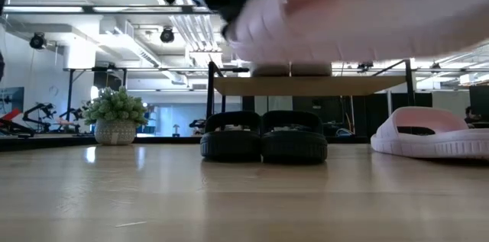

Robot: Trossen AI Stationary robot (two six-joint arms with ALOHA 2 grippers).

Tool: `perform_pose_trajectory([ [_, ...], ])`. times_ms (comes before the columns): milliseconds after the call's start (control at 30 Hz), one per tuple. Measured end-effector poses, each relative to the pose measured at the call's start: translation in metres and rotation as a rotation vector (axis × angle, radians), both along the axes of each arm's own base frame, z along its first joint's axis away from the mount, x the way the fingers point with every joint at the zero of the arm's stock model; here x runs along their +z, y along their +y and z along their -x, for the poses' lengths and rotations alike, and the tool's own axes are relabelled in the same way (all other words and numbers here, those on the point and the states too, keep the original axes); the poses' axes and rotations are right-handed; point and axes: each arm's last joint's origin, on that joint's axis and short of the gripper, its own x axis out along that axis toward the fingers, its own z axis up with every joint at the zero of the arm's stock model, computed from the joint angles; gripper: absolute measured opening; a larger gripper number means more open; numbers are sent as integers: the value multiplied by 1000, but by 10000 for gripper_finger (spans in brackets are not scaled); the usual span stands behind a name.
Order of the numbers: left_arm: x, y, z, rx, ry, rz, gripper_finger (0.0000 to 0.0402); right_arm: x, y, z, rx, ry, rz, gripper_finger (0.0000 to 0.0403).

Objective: Pick and place slides into the shelf
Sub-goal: Move the left pink slipper to the top right of the table

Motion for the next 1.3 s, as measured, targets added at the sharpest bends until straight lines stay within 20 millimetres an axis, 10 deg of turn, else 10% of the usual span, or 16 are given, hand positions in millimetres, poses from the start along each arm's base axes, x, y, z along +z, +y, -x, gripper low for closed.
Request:
perform_pose_trajectory([
  [500, -2, 2, -73, -171, 6, -207, 0, -3, 23, 14, -70, -12, -155, 28],
  [1000, -7, 2, -74, -145, 15, -252, 4, -4, 30, 15, -61, -3, -228, 29],
  [1300, -7, 3, -76, -53, 44, -287, 85, -4, 32, 13, -42, -6, -263, 29],
])
